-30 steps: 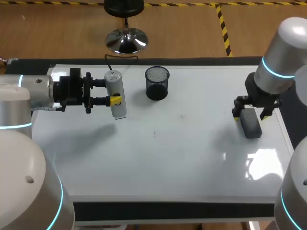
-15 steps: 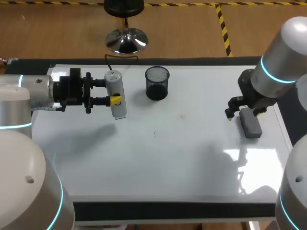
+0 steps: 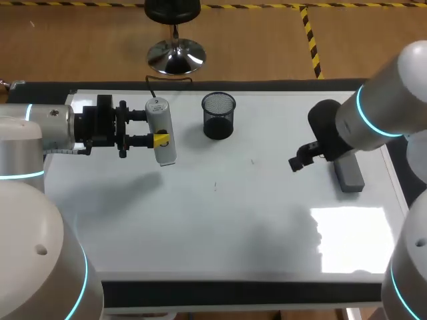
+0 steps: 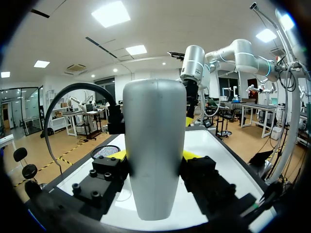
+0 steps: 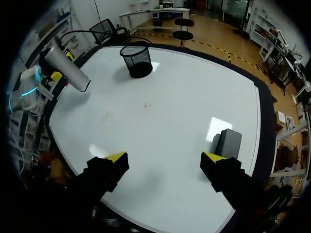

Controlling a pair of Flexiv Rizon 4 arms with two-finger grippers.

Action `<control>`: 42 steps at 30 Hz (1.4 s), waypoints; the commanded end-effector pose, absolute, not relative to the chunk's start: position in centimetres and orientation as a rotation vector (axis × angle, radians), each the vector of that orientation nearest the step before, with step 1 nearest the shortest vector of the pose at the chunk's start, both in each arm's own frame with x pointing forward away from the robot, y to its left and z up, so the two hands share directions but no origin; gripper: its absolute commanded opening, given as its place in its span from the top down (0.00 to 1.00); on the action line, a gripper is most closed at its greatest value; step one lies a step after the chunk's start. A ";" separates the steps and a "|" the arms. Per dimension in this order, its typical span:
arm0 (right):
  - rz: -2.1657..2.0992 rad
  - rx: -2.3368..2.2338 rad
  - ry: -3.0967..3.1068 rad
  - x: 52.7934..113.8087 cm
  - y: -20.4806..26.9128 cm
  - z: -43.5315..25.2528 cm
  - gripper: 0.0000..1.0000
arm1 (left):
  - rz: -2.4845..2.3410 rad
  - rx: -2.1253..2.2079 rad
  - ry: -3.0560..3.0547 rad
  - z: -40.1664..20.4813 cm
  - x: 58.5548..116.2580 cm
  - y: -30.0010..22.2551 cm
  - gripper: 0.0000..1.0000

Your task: Pick up the inspection probe, press it on each red-marked spot on the whiteboard one by one, put down the probe, pick up the eraser, and wipe off all the red marks.

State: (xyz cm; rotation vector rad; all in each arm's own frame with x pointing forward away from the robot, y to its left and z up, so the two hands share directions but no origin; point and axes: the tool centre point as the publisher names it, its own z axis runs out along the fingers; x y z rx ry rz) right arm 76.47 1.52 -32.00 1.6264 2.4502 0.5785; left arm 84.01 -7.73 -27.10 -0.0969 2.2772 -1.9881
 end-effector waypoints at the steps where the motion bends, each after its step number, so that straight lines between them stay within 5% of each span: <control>1: 0.674 1.587 2.476 76.6 2.1 -33.0 0.00 | -1.986 -0.097 2.273 -27.0 83.9 -7.8 1.00; 42: 0.845 1.412 2.525 76.9 7.6 -32.8 0.00 | -1.986 -0.097 2.273 -27.0 83.9 -7.8 1.00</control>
